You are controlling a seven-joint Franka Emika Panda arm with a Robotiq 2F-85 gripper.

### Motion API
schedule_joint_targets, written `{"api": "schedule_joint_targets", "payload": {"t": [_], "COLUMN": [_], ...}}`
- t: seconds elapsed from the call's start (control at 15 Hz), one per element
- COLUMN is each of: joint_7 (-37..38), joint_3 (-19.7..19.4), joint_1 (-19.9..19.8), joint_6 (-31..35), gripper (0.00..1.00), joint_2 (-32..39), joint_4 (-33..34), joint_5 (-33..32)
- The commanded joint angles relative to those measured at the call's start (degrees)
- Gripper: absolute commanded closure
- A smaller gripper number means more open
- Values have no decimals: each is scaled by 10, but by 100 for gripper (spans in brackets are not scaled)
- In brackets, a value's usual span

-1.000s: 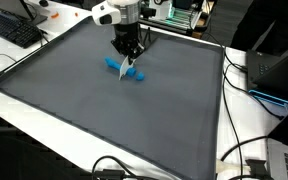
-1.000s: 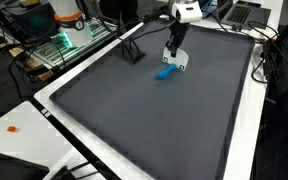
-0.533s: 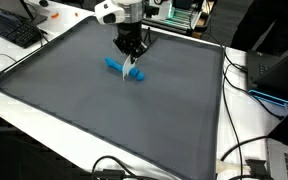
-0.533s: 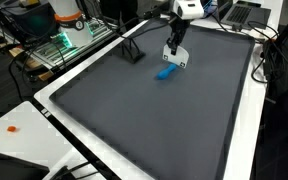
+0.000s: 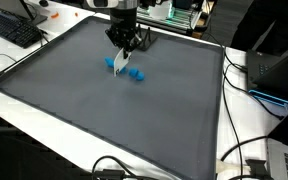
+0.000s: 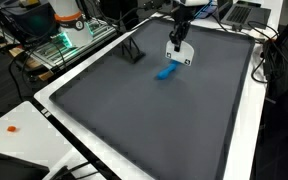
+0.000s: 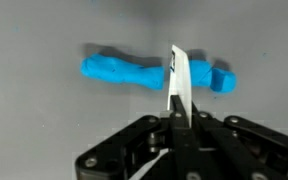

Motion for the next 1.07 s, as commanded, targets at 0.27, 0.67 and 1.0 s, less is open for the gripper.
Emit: {"api": "schedule_joint_targets", "payload": {"t": [0.27,0.67,1.0], "joint_7": [16,11,7], "joint_3": [-21,-24,-23], "joint_1": [-3,-9,-11], "joint_6": [-8,-2,2], "gripper": [99,99,99], "joint_2": [1,17,35], "joint_4": [-1,-1,-1], "joint_5": [-28,-21,-14]}}
